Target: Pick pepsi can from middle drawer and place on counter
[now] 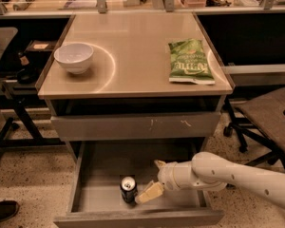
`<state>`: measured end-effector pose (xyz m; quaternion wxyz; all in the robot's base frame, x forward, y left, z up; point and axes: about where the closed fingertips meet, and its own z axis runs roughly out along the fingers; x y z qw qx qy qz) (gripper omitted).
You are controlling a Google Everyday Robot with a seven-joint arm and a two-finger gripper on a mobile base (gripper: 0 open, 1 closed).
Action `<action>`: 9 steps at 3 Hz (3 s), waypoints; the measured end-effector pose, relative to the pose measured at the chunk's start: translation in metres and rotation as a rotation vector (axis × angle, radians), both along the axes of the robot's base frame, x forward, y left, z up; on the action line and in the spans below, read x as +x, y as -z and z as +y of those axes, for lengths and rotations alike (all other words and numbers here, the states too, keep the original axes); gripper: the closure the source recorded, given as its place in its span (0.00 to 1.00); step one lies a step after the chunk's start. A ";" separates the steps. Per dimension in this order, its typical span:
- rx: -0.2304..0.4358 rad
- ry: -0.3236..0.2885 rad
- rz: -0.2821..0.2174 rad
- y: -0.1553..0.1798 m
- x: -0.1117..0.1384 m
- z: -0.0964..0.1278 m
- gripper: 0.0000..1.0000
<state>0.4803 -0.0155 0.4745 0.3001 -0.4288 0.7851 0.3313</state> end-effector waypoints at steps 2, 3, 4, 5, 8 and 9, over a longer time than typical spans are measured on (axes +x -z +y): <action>-0.006 -0.006 -0.029 0.014 0.001 0.016 0.00; 0.000 -0.008 -0.045 0.019 0.005 0.022 0.00; 0.015 -0.010 -0.057 0.022 0.008 0.027 0.00; 0.041 -0.009 -0.066 0.027 0.011 0.035 0.00; 0.120 -0.003 -0.074 0.024 0.013 0.068 0.00; 0.139 0.001 -0.076 0.017 0.008 0.076 0.00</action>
Offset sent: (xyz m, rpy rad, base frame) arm 0.0068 0.0257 -0.0223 -0.0077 -0.0629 0.0044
